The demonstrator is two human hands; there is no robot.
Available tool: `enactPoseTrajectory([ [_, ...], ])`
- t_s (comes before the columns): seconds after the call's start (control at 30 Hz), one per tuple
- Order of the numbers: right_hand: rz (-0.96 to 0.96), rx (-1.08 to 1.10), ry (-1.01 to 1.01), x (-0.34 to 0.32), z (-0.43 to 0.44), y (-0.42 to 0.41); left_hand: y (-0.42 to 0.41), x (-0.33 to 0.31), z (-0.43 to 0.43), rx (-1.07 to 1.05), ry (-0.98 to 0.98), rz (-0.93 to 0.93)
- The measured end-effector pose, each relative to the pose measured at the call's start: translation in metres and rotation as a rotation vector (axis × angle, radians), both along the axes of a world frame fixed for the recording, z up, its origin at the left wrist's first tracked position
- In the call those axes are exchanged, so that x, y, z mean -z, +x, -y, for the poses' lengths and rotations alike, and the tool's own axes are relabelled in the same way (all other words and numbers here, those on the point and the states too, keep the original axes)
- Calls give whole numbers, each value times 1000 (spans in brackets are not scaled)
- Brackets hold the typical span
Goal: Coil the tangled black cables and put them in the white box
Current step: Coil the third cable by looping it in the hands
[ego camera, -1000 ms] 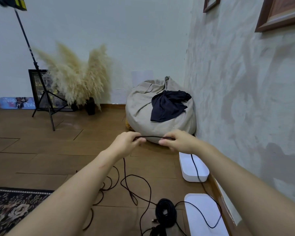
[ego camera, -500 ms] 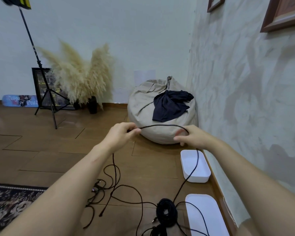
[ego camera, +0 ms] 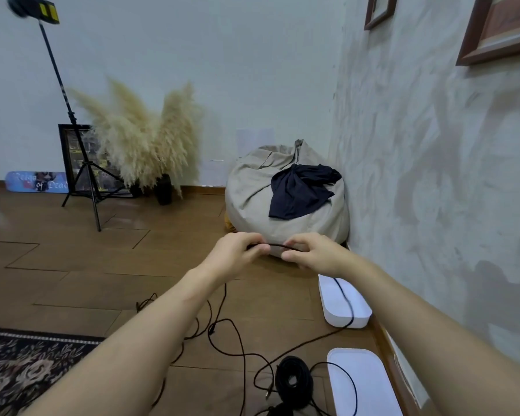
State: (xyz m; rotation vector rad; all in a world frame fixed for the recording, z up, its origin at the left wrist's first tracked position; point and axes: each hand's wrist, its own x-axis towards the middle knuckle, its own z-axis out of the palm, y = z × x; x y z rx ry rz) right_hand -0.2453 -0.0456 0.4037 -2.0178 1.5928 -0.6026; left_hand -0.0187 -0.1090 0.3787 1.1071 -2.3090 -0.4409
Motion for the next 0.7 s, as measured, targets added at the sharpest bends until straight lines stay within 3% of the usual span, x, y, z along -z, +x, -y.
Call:
enactPoseTrajectory([
  [0.07, -25, 9, -115, -3, 3, 6, -9, -2, -3, 24, -12, -12],
  [0.17, -39, 274, -290, -10, 10, -22, 12, -4, 6, -74, -6, -34],
  [0.23, -63, 354, -233, -8, 11, -47, 30, -3, 13, -156, -8, -55],
  [0.37, 60, 152, -33, -3, 5, -34, 17, -2, 10, -105, -7, -26],
  [0.5, 6, 30, -126, -8, 5, 4, -9, -2, -1, -1, -6, 24],
  [0.6, -107, 177, -218, -9, 7, -15, -1, 4, 0, -26, 79, -26],
  [0.7, -131, 227, -167, -7, 4, -35, 11, 11, 4, -58, 143, -50],
])
